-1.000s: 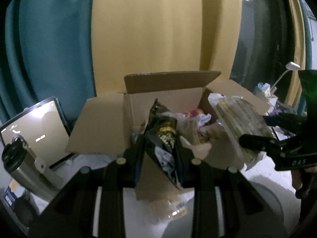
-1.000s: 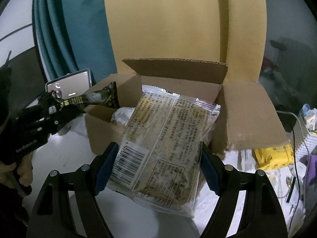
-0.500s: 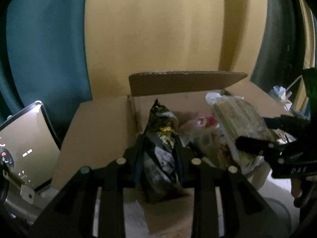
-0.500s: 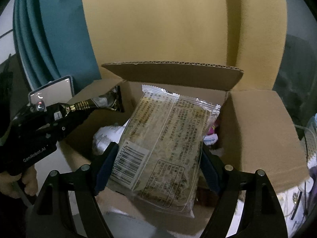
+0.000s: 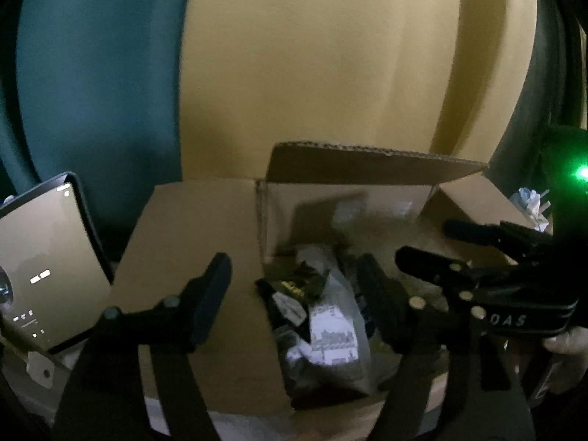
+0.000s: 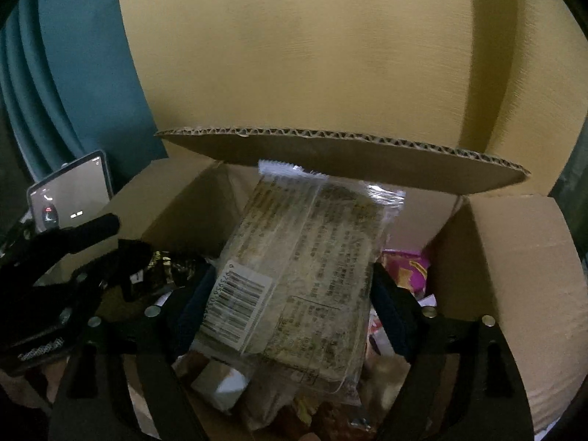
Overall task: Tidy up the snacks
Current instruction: 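Lower both packets into the box and open both grippers, then move the right gripper back to the clear bread packet on the table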
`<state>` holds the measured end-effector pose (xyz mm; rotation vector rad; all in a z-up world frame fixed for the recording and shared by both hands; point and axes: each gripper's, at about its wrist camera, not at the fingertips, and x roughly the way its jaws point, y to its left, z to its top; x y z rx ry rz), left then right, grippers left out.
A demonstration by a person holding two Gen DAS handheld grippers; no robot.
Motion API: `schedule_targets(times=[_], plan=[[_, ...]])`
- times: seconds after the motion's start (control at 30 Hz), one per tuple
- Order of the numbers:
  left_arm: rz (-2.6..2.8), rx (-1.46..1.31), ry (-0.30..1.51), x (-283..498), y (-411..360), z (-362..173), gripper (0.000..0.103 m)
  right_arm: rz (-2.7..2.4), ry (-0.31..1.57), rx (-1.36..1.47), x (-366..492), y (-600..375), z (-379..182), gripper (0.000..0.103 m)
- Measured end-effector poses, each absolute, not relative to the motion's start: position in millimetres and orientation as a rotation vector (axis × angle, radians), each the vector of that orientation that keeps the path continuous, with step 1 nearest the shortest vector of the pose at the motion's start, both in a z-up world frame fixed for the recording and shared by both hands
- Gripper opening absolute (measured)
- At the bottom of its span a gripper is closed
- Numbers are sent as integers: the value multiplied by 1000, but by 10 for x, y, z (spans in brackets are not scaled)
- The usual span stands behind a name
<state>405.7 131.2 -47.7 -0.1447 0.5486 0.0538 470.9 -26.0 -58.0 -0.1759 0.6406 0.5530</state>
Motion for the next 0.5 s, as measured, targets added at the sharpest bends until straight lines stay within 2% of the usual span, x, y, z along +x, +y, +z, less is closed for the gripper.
schedule_targets(times=[0.5], plan=[[56,-119,507,3464,1269,-350,75,557,618,-208,4197,-310,-483,86]])
